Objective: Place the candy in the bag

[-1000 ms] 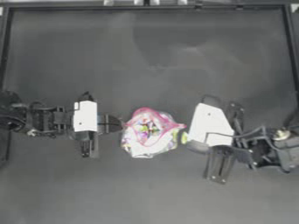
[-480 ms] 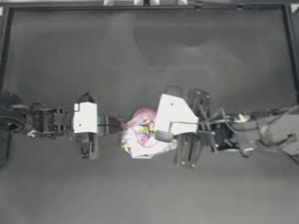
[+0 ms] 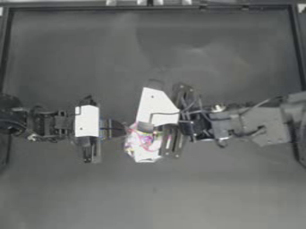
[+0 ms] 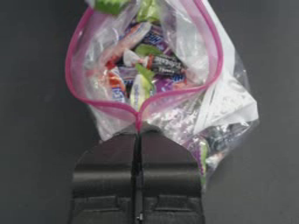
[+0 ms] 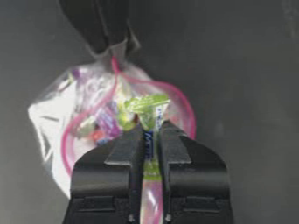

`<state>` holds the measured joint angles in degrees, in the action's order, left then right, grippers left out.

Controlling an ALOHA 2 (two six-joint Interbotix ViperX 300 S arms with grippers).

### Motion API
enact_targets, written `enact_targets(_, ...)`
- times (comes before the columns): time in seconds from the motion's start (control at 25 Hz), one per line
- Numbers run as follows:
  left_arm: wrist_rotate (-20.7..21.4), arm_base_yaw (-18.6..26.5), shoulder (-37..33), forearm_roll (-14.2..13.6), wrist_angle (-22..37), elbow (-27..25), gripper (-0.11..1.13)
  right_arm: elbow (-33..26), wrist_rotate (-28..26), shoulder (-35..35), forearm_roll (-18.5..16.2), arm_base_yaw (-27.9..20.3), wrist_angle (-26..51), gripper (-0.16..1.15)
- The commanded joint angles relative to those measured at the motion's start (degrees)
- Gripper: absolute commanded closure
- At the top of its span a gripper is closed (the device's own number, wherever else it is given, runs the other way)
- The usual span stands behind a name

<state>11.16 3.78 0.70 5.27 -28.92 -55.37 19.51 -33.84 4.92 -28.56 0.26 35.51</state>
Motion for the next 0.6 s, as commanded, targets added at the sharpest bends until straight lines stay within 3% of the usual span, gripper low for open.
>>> enact_targets(0.04,0.09,-0.18,-1.05,-0.09,-0.53,0.7,0.97,-1.58,0.7,0.0,1.49,0.0,-0.44,0.57)
enact_targets(0.6,0.18,-0.18,-2.37,-0.09,-0.53,0.26,0.97,-0.62,1.85,0.97,4.22,-0.09,-1.14,0.56)
